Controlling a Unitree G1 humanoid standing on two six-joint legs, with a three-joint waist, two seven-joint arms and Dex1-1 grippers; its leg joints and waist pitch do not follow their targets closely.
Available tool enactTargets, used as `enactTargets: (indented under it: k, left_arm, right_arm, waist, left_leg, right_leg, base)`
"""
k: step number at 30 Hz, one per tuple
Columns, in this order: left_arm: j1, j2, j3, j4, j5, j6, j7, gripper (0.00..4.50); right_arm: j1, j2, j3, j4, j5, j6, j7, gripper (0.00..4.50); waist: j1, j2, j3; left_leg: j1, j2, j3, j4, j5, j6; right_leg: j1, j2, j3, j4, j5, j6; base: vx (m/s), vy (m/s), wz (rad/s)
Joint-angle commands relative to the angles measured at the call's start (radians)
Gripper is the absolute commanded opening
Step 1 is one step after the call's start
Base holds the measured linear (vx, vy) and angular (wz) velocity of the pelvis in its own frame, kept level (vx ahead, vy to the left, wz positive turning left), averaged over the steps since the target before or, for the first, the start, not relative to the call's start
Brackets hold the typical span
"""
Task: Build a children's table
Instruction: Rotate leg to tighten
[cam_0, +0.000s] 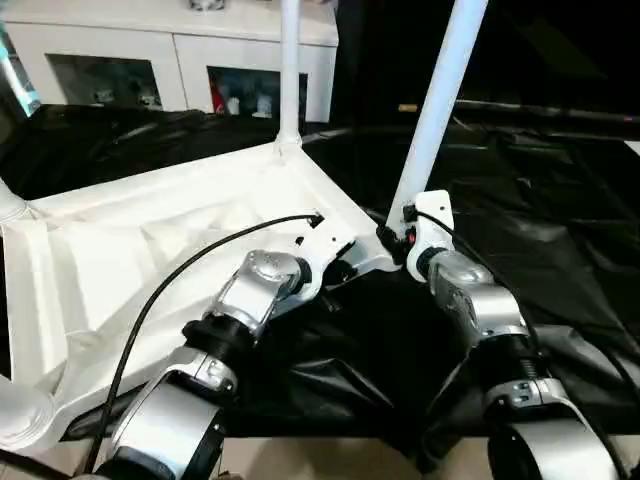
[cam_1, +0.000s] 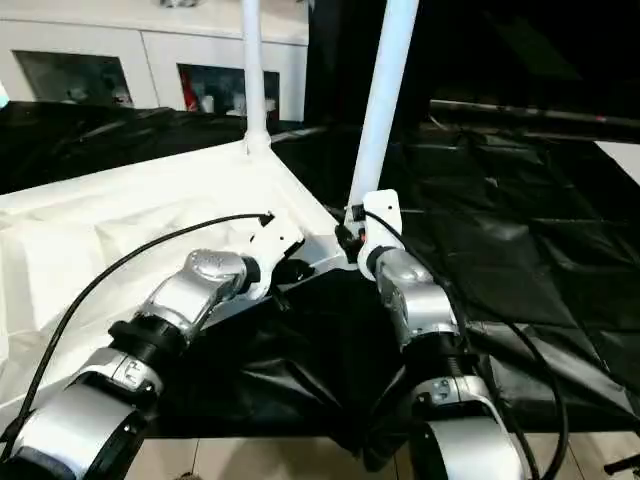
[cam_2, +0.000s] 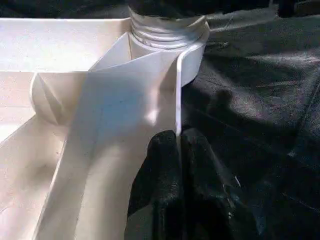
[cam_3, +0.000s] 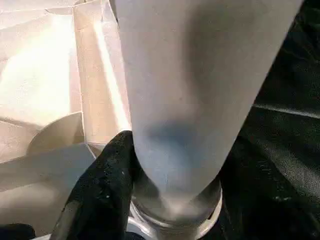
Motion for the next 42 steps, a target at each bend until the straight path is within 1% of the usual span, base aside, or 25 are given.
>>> enactTargets:
  k: [1, 3, 5, 8, 9, 10, 11, 12, 14, 15, 16, 18, 19, 21, 24, 25, 26, 27, 29, 30, 31, 35, 36, 40, 42]
  left_arm:
    - [-0.017, -0.065, -0.044, 0.007, -0.016, -0.034, -0.03, 0.0]
    - [-0.011, -0.043, -0.046, 0.002, -0.015, -0.044, -0.051, 0.0]
    - [-0.004, -0.018, -0.047, -0.006, -0.014, -0.058, -0.084, 0.0]
    - [0.016, 0.025, -0.053, -0.036, -0.017, -0.077, -0.159, 0.0]
    - [0.023, 0.04, -0.055, -0.047, -0.019, -0.081, -0.182, 0.0]
    - [0.032, 0.058, -0.057, -0.06, -0.024, -0.087, -0.208, 0.0]
    - [0.036, 0.067, -0.057, -0.066, -0.026, -0.091, -0.223, 0.0]
    - [0.051, 0.097, -0.06, -0.088, -0.034, -0.108, -0.268, 0.0]
    - [0.067, 0.128, -0.059, -0.114, -0.048, -0.109, -0.32, 0.0]
    - [0.077, 0.142, -0.06, -0.129, -0.057, -0.126, -0.347, 0.0]
    - [0.089, 0.155, -0.059, -0.148, -0.069, -0.143, -0.379, 0.0]
    - [0.125, 0.195, -0.061, -0.222, -0.109, -0.13, -0.471, 0.0]
    - [0.13, 0.202, -0.063, -0.234, -0.113, -0.127, -0.481, 0.0]
    - [0.142, 0.217, -0.065, -0.258, -0.117, -0.118, -0.503, 0.0]
    - [0.153, 0.229, -0.066, -0.278, -0.123, -0.115, -0.523, 0.0]
    - [0.162, 0.24, -0.063, -0.295, -0.129, -0.109, -0.534, 0.0]
    - [0.165, 0.243, -0.062, -0.3, -0.131, -0.107, -0.538, 0.0]
    - [0.166, 0.245, -0.06, -0.302, -0.132, -0.105, -0.539, 0.0]
    - [0.171, 0.248, -0.06, -0.314, -0.135, -0.098, -0.543, 0.0]
    - [0.174, 0.25, -0.059, -0.324, -0.138, -0.093, -0.546, 0.0]
    - [0.175, 0.251, -0.059, -0.326, -0.139, -0.091, -0.546, 0.0]
    - [0.18, 0.249, -0.056, -0.333, -0.137, -0.086, -0.546, 0.0]
    - [0.18, 0.249, -0.056, -0.333, -0.137, -0.085, -0.545, 0.0]
    - [0.184, 0.251, -0.057, -0.345, -0.139, -0.076, -0.542, 0.0]
    - [0.184, 0.252, -0.057, -0.344, -0.14, -0.075, -0.543, 0.0]
  right_arm:
    - [-0.007, 0.056, 0.072, 0.031, 0.022, 0.02, 0.08, 2.86]
    - [-0.004, 0.028, 0.07, 0.018, 0.025, 0.019, 0.118, 3.13]
    - [0.009, -0.011, 0.078, -0.024, 0.044, 0.037, 0.21, 3.22]
    - [0.036, -0.091, 0.117, -0.089, 0.036, 0.056, 0.332, 3.52]
    - [0.046, -0.121, 0.13, -0.109, 0.032, 0.059, 0.369, 3.58]
    - [0.056, -0.155, 0.141, -0.13, 0.032, 0.065, 0.406, 3.63]
    - [0.062, -0.174, 0.145, -0.141, 0.031, 0.069, 0.427, 3.63]
    - [0.077, -0.228, 0.159, -0.175, 0.033, 0.073, 0.494, 3.79]
    - [0.096, -0.287, 0.173, -0.217, 0.042, 0.08, 0.58, 3.98]
    - [0.105, -0.307, 0.172, -0.238, 0.057, 0.085, 0.617, 3.98]
    - [0.112, -0.327, 0.17, -0.256, 0.069, 0.093, 0.655, 4.08]
    - [0.135, -0.389, 0.186, -0.304, 0.084, 0.1, 0.754, 4.08]
    - [0.14, -0.401, 0.192, -0.312, 0.085, 0.1, 0.769, 4.08]
    - [0.148, -0.424, 0.201, -0.326, 0.088, 0.1, 0.803, 4.08]
    - [0.153, -0.44, 0.207, -0.338, 0.093, 0.099, 0.826, 4.08]
    - [0.157, -0.457, 0.22, -0.345, 0.091, 0.1, 0.854, 4.08]
    - [0.158, -0.462, 0.224, -0.347, 0.089, 0.102, 0.863, 4.08]
    - [0.158, -0.464, 0.226, -0.345, 0.084, 0.098, 0.866, 4.08]
    - [0.157, -0.467, 0.23, -0.344, 0.084, 0.096, 0.868, 4.08]
    - [0.152, -0.463, 0.232, -0.336, 0.081, 0.094, 0.865, 4.08]
    - [0.15, -0.46, 0.233, -0.331, 0.078, 0.092, 0.861, 3.92]
    - [0.14, -0.44, 0.233, -0.307, 0.065, 0.084, 0.84, 3.73]
    - [0.139, -0.437, 0.233, -0.304, 0.064, 0.082, 0.838, 3.51]
    - [0.138, -0.433, 0.231, -0.303, 0.069, 0.082, 0.835, 3.36]
    - [0.138, -0.432, 0.229, -0.302, 0.071, 0.083, 0.836, 3.03]
  waist:
    - [-0.003, 0.002, -0.053]
    - [-0.003, 0.001, -0.053]
    - [-0.002, 0.0, -0.053]
    - [0.002, -0.002, -0.053]
    - [0.004, 0.0, -0.053]
    - [0.005, -0.002, -0.055]
    - [0.003, -0.002, -0.055]
    - [0.006, -0.003, -0.054]
    - [0.006, -0.001, -0.054]
    - [0.005, -0.003, -0.054]
    - [0.006, -0.003, -0.054]
    - [0.007, -0.003, -0.053]
    - [0.007, -0.003, -0.052]
    - [0.007, -0.002, -0.051]
    - [0.005, -0.002, -0.049]
    - [0.005, -0.007, -0.05]
    - [0.007, -0.005, -0.05]
    - [0.006, -0.007, -0.05]
    - [0.007, -0.006, -0.051]
    - [0.006, -0.008, -0.052]
    - [0.006, -0.007, -0.052]
    - [0.006, -0.007, -0.054]
    - [0.006, -0.008, -0.054]
    - [0.005, -0.007, -0.054]
    - [0.005, -0.007, -0.054]
  left_leg:
    - [0.008, 0.0, 0.01, -0.066, -0.307, -0.009]
    - [0.008, 0.002, 0.008, -0.067, -0.316, -0.011]
    - [0.007, 0.002, 0.008, -0.067, -0.321, -0.004]
    - [0.006, 0.002, 0.009, -0.066, -0.291, 0.01]
    - [0.005, 0.002, 0.011, -0.064, -0.274, 0.017]
    - [0.004, 0.005, 0.01, -0.063, -0.256, 0.02]
    - [0.002, 0.004, 0.011, -0.062, -0.248, 0.025]
    - [0.005, 0.005, 0.011, -0.062, -0.242, 0.028]
    - [0.005, 0.006, 0.013, -0.062, -0.248, 0.036]
    - [0.004, 0.006, 0.013, -0.06, -0.244, 0.039]
    - [0.003, 0.007, 0.013, -0.061, -0.249, 0.041]
    - [0.006, 0.01, 0.011, -0.063, -0.259, 0.042]
    - [0.005, 0.012, 0.012, -0.063, -0.259, 0.042]
    - [0.007, 0.011, 0.014, -0.063, -0.27, 0.04]
    - [0.006, 0.011, 0.012, -0.064, -0.29, 0.029]
    - [0.006, 0.011, 0.012, -0.064, -0.292, 0.028]
    - [0.006, 0.013, 0.012, -0.064, -0.288, 0.026]
    - [0.006, 0.013, 0.012, -0.064, -0.284, 0.028]
    - [0.005, 0.011, 0.013, -0.062, -0.268, 0.028]
    - [0.004, 0.01, 0.014, -0.061, -0.253, 0.031]
    - [0.004, 0.01, 0.014, -0.06, -0.249, 0.032]
    - [0.004, 0.009, 0.015, -0.057, -0.227, 0.038]
    - [0.004, 0.009, 0.016, -0.057, -0.225, 0.039]
    - [0.003, 0.009, 0.015, -0.056, -0.224, 0.041]
    - [0.004, 0.008, 0.015, -0.056, -0.232, 0.039]
  right_leg:
    - [0.041, -0.026, 0.02, -0.076, -0.266, -0.146]
    - [0.041, -0.026, 0.019, -0.076, -0.278, -0.143]
    - [0.044, -0.024, 0.019, -0.076, -0.269, -0.143]
    - [0.047, -0.026, 0.019, -0.075, -0.237, -0.154]
    - [0.049, -0.027, 0.02, -0.073, -0.218, -0.157]
    - [0.053, -0.027, 0.02, -0.068, -0.183, -0.166]
    - [0.052, -0.027, 0.02, -0.066, -0.169, -0.173]
    - [0.053, -0.026, 0.019, -0.066, -0.163, -0.182]
    - [0.052, -0.027, 0.02, -0.066, -0.165, -0.191]
    - [0.052, -0.027, 0.02, -0.064, -0.16, -0.198]
    - [0.052, -0.028, 0.02, -0.064, -0.169, -0.199]
    - [0.051, -0.029, 0.02, -0.065, -0.185, -0.202]
    - [0.052, -0.028, 0.02, -0.063, -0.182, -0.207]
    - [0.047, -0.027, 0.021, -0.065, -0.199, -0.207]
    - [0.045, -0.029, 0.021, -0.068, -0.245, -0.195]
    - [0.044, -0.029, 0.02, -0.068, -0.259, -0.192]
    - [0.045, -0.03, 0.021, -0.068, -0.259, -0.19]
    - [0.044, -0.03, 0.021, -0.067, -0.254, -0.191]
    - [0.044, -0.029, 0.021, -0.065, -0.236, -0.193]
    - [0.045, -0.028, 0.021, -0.062, -0.213, -0.197]
    - [0.045, -0.028, 0.021, -0.062, -0.209, -0.199]
    - [0.045, -0.027, 0.021, -0.059, -0.18, -0.208]
    - [0.046, -0.026, 0.021, -0.058, -0.176, -0.209]
    - [0.047, -0.027, 0.02, -0.057, -0.172, -0.21]
    - [0.046, -0.027, 0.021, -0.059, -0.189, -0.206]
  base:
    - [0.0, 0.0, 0.0]
    - [0.0, 0.0, 0.0]
    - [0.0, 0.0, 0.0]
    - [0.0, 0.0, 0.0]
    - [0.0, 0.0, 0.0]
    - [0.0, 0.0, 0.0]
    - [0.0, 0.0, 0.0]
    - [0.0, 0.0, 0.0]
    - [0.0, 0.0, 0.0]
    - [0.0, 0.0, 0.0]
    - [0.0, 0.0, 0.0]
    - [0.0, 0.0, 0.0]
    - [0.0, 0.0, 0.0]
    - [0.0, 0.0, 0.0]
    - [0.0, 0.0, 0.0]
    - [0.0, 0.0, 0.0]
    - [0.0, 0.0, 0.0]
    - [0.0, 0.0, 0.0]
    - [0.0, 0.0, 0.0]
    - [0.0, 0.0, 0.0]
    - [0.0, 0.0, 0.0]
    - [0.0, 0.0, 0.0]
    - [0.0, 0.0, 0.0]
    - [0.0, 0.0, 0.0]
    - [0.0, 0.0, 0.0]
